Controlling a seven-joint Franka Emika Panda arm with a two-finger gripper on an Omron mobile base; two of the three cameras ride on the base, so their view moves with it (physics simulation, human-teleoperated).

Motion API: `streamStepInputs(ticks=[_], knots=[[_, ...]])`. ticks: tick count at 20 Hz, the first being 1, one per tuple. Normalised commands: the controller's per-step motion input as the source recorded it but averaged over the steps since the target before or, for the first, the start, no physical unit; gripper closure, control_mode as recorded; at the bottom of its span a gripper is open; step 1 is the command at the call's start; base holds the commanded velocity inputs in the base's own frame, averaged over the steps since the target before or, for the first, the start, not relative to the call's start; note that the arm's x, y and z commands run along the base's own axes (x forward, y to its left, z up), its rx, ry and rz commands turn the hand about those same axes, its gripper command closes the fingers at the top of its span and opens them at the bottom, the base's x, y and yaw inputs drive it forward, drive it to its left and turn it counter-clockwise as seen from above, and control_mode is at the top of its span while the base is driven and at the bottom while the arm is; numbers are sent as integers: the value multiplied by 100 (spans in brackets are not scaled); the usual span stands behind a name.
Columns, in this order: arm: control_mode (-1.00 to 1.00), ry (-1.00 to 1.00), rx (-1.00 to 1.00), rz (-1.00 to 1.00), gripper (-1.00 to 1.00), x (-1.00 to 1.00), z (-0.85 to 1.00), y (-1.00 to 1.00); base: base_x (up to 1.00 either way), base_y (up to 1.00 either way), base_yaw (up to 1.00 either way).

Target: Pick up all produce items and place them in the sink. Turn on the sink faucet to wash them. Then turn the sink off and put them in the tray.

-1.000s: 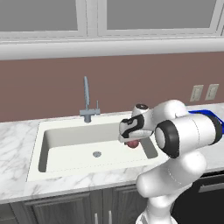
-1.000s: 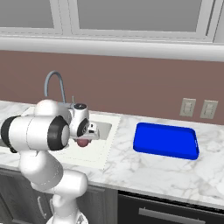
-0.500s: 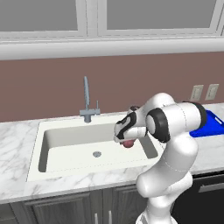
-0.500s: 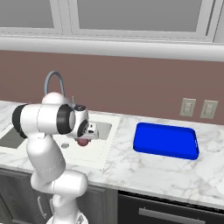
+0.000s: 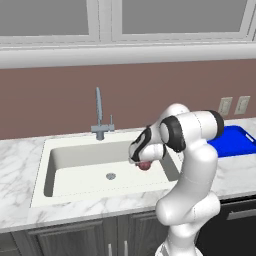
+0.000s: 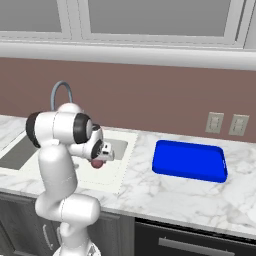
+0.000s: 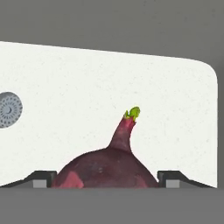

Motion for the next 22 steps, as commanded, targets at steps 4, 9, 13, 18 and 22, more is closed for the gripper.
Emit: streamStepInputs(ticks=[4, 9, 13, 18, 22], knots=[[-100, 0, 0, -3, 100, 25, -25, 0, 0, 0, 0], [-100, 0, 0, -2, 100, 20, -31, 0, 0, 0, 0], [-100, 0, 0, -1, 100, 16, -30, 0, 0, 0, 0], [-100, 0, 0, 0, 100, 16, -25, 1, 0, 0, 0], [-100, 1, 0, 0, -100, 6, -14, 0, 0, 0, 0]])
